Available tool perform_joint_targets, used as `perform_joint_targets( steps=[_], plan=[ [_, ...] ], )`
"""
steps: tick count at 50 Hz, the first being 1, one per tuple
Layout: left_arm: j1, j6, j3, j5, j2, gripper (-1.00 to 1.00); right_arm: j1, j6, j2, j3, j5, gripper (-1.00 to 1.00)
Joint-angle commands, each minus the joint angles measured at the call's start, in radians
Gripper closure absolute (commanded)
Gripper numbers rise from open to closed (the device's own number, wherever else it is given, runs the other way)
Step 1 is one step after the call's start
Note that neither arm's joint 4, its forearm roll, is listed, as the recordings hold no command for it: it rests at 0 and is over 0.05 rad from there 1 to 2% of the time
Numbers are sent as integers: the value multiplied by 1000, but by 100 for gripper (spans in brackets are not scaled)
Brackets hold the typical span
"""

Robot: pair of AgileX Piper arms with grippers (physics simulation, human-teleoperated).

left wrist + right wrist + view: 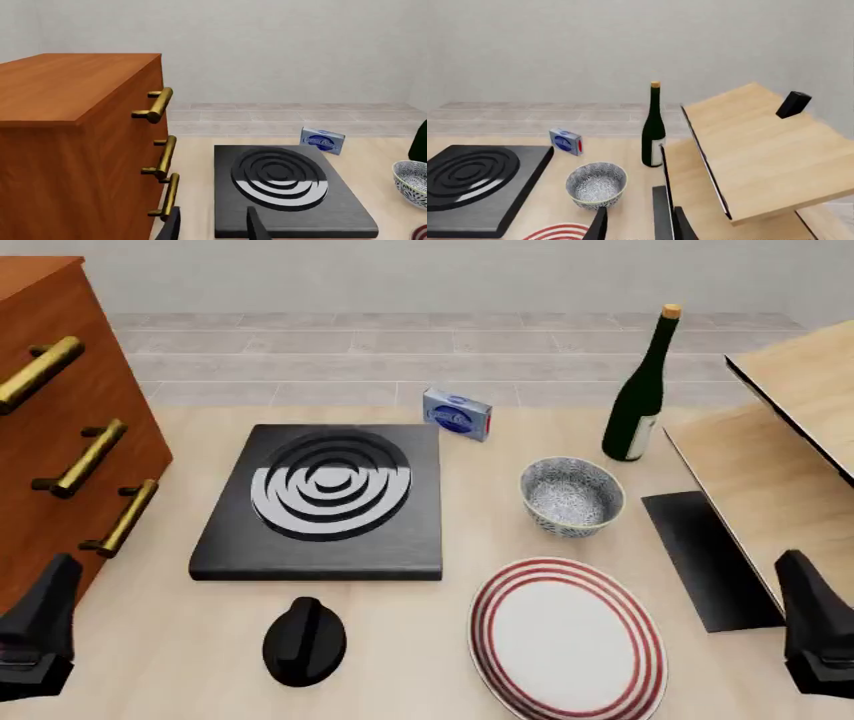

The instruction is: Put the bowl on the stove.

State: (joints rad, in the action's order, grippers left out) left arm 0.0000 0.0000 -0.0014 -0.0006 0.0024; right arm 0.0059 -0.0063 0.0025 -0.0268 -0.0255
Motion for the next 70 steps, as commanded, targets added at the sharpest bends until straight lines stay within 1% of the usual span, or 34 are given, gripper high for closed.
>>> perform_joint_targets(
  steps=[1, 14, 19, 21, 23, 28, 29, 32, 33, 34, 36, 37, 40, 43, 44, 48, 49, 51, 52, 53, 54, 55, 56, 57, 59, 61, 63, 65, 66, 68, 69, 70],
  plan=[
    [0, 0, -3, -1, 5, -100, -4, 0, 5, 25, 24, -100],
    [0, 0, -3, -1, 5, -100, 12, -10, 26, 26, 34, -100],
    [0, 0, -3, -1, 5, -100, 24, -18, 52, 24, 52, -100],
    [0, 0, -3, -1, 5, -100, 27, -20, 99, 21, 77, -100],
    [0, 0, -3, -1, 5, -100, 35, -13, 109, 3, 68, -100],
    [0, 0, -3, -1, 5, -100, 39, -19, 141, -38, 49, -100],
    [0, 0, -3, -1, 5, -100, 118, -65, 267, -115, 47, -100],
    [0, 0, -3, -1, 5, -100, 120, -69, 307, -121, 71, -100],
    [0, 0, -3, -1, 5, -100, 120, -65, 321, -123, 79, -100],
    [0, 0, -3, -1, 5, -100, 121, -47, 338, -127, 88, -100],
    [0, 0, -3, -1, 5, -100, 121, -56, 358, -130, 96, -100],
    [0, 0, -3, -1, 5, -100, 128, -67, 428, -150, 110, -100],
    [0, 0, -3, -1, 5, -100, 127, -62, 419, -160, 115, -100],
    [0, 0, -3, -1, 5, -100, 131, -65, 453, -180, 126, -100],
    [0, 0, -3, -1, 5, -100, 142, -56, 486, -194, 139, -100],
    [0, 0, -3, -1, 5, -100, 152, -59, 540, -213, 158, -100],
    [0, 0, -3, -1, 5, -100, 155, -52, 550, -222, 157, -100],
    [0, 0, -3, -1, 5, -100, 159, -65, 579, -234, 167, -100],
    [0, 0, -3, -1, 5, -100, 165, -54, 596, -242, 171, -100],
    [0, 0, -3, -1, 5, -100, 167, -58, 606, -247, 173, -100],
    [0, 0, -3, -1, 5, -100, 169, -71, 658, -255, 179, -100],
    [0, 0, -3, -1, 5, -100, 179, -53, 650, -261, 179, -100],
    [0, 0, -3, -1, 5, -100, 179, -53, 650, -261, 178, -100],
    [0, 0, -3, -1, 5, -100, 191, -53, 699, -280, 183, -100],
    [0, 0, -3, -1, 5, -100, 191, -61, 724, -297, 181, -100],
    [0, 0, -3, -1, 5, -100, 200, -55, 762, -321, 165, -100],
    [0, 0, -3, -1, 5, -100, 202, -66, 767, -342, 158, -100],
    [0, 0, -3, -1, 5, -100, 212, -57, 792, -369, 151, -100],
    [0, 0, -3, -1, 5, -100, 207, -64, 803, -378, 149, -100],
    [0, 0, -3, -1, 5, -100, 209, -62, 816, -390, 146, -100],
    [0, 0, -3, -1, 5, -100, 213, -51, 848, -410, 143, -100],
    [0, 0, -3, -1, 5, -100, 214, -57, 862, -418, 142, -100]
  ],
)
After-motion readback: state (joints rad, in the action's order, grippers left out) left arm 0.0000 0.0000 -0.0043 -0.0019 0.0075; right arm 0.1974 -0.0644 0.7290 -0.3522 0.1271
